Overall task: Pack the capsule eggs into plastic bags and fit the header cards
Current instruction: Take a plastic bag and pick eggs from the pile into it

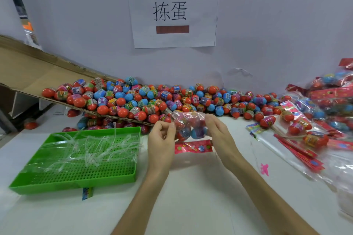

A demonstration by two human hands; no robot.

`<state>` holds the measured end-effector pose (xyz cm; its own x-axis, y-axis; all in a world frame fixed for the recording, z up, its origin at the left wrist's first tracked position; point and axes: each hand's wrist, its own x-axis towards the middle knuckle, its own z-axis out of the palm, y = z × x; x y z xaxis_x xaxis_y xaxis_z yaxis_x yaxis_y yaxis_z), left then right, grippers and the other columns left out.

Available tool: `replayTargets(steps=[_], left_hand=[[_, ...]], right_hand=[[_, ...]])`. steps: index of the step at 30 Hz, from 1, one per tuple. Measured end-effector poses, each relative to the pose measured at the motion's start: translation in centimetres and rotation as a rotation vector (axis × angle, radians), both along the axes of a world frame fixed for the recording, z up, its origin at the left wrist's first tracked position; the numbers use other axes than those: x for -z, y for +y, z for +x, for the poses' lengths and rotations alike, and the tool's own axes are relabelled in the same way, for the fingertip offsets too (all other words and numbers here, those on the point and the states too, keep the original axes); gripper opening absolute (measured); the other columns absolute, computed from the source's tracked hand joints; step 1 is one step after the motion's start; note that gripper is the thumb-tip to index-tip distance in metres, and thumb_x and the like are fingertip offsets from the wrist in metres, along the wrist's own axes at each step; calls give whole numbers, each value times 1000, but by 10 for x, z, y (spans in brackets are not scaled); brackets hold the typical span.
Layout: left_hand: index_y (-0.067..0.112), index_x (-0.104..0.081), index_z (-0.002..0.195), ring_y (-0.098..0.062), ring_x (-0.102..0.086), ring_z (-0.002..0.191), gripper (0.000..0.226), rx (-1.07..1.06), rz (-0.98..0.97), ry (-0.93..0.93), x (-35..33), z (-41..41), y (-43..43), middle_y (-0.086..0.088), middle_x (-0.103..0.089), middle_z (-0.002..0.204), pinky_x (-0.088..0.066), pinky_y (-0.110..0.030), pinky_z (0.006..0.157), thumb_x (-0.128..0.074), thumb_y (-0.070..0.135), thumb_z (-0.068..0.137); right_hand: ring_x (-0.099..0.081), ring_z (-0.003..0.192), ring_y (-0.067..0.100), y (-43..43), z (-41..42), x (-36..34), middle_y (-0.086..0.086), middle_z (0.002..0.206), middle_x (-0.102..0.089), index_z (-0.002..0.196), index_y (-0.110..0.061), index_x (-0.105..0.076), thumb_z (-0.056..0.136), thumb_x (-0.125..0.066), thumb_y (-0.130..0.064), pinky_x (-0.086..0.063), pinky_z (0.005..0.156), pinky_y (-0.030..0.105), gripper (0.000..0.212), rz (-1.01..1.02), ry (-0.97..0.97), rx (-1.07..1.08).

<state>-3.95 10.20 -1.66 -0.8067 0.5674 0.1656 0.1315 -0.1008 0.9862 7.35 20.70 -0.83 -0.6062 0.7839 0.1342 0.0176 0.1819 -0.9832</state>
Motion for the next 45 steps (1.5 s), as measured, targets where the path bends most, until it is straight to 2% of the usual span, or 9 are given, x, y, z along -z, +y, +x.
replayTargets(steps=[2,5,9,13,21,25,37,41,45], left_hand=[[7,-62,90,-29,-65,72,22,2,11,17,0,2,0,-13,-70,79,-55,-39,66,-59,23,105],[12,-64,91,-33,-68,75,17,22,18,-4,0,2,0,-14,-71,78,-56,-47,71,-60,22,105],[8,-69,101,-43,-72,95,15,82,54,-189,0,1,1,-20,-75,93,-60,-58,85,-58,18,106],[3,-69,105,-37,-75,89,18,108,101,-334,-1,-3,0,-20,-77,95,-62,-40,71,-57,17,106],[1,-67,107,-19,-76,73,17,117,140,-478,-4,-5,-1,-11,-79,86,-60,-28,59,-58,16,105],[4,-68,107,-11,-75,67,16,120,132,-533,-3,-6,-2,-1,-78,78,-57,-23,54,-57,15,105],[15,-72,105,-9,-75,70,13,122,135,-668,-3,-8,0,2,-80,87,-59,-23,54,-60,21,104],[14,-72,101,-12,-72,68,10,60,100,-588,-3,-7,1,0,-77,83,-57,-24,53,-63,19,102],[18,-72,97,-11,-73,63,7,27,96,-536,-2,-9,-3,1,-77,79,-56,-26,54,-66,18,100]], right_hand=[[-68,98,2,-1,-1,2,-20,106,-67,112,-46,-55,85,-58,-69,-58,82,20,36,-5,-5,-71],[-68,94,-6,-5,-5,6,-23,104,-69,119,-41,-55,79,-80,-55,-55,71,13,49,75,-10,-3],[-69,94,-6,-4,-4,3,-31,98,-70,109,-47,-57,90,-73,-41,-54,69,10,26,48,50,-45],[-71,97,-2,-4,-3,-6,-30,99,-71,108,-49,-60,94,-62,-47,-56,70,14,15,-55,60,-125],[-74,104,16,2,7,-10,-6,109,-77,115,-31,-66,87,-63,-46,-59,77,24,32,-339,85,-265],[-71,111,17,3,11,-13,-5,115,-75,123,-29,-62,90,-61,-41,-60,81,28,35,-408,95,-354],[-64,124,28,12,19,-15,3,134,-67,136,-27,-61,99,-61,-32,-58,92,37,37,-522,99,-545],[-69,115,16,11,14,-20,-10,122,-72,116,-49,-72,97,-60,-54,-59,85,31,23,-397,-35,-482],[-70,84,14,18,16,-18,2,108,-73,116,-29,-73,95,-65,-44,-59,70,27,26,-239,-29,-261]])
